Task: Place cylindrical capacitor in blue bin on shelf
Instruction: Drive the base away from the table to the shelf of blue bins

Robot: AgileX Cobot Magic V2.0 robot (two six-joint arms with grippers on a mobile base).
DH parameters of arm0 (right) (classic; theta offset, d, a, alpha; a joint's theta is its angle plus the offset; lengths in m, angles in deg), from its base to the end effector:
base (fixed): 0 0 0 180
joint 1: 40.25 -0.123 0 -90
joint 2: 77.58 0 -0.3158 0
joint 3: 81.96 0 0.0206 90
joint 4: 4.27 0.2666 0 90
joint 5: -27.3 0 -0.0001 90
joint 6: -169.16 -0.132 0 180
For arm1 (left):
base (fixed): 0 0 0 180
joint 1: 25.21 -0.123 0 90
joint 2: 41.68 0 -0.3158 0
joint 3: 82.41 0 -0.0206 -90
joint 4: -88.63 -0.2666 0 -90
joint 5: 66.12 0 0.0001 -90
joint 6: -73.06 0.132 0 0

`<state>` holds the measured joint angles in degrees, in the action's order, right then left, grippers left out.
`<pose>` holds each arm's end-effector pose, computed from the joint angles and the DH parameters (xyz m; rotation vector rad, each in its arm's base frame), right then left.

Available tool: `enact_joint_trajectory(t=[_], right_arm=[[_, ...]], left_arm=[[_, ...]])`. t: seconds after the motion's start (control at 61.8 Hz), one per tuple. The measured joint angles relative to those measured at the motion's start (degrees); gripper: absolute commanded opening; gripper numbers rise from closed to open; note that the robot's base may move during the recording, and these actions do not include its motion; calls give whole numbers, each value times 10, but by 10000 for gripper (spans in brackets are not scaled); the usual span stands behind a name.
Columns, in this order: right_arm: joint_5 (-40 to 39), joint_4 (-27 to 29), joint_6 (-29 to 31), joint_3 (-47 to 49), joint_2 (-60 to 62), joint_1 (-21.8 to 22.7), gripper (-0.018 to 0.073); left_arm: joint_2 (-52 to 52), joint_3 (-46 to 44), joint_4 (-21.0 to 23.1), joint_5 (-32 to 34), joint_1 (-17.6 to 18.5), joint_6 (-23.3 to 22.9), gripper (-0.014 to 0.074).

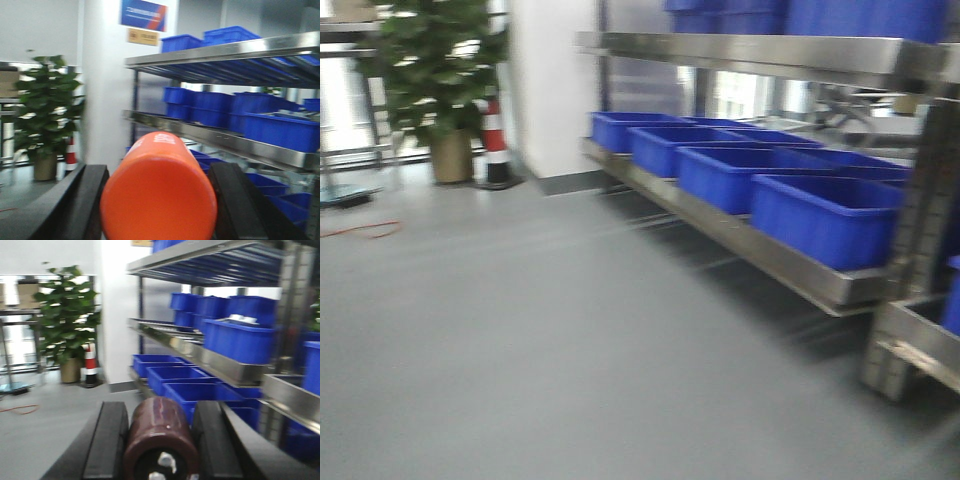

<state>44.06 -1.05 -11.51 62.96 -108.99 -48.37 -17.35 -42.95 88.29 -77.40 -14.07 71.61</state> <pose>0.0965 0.0159 0.4283 -0.0687 1.4535 0.1812 0.0686 -0.0134 0.4232 0.1137 1.3075 -0.1816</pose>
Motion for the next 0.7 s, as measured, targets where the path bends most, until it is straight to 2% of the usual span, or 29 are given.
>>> enact_joint_trajectory(t=[0.695], right_arm=[[0, 0, 0, 0, 0, 0, -162]], left_arm=[[0, 0, 0, 0, 0, 0, -111]])
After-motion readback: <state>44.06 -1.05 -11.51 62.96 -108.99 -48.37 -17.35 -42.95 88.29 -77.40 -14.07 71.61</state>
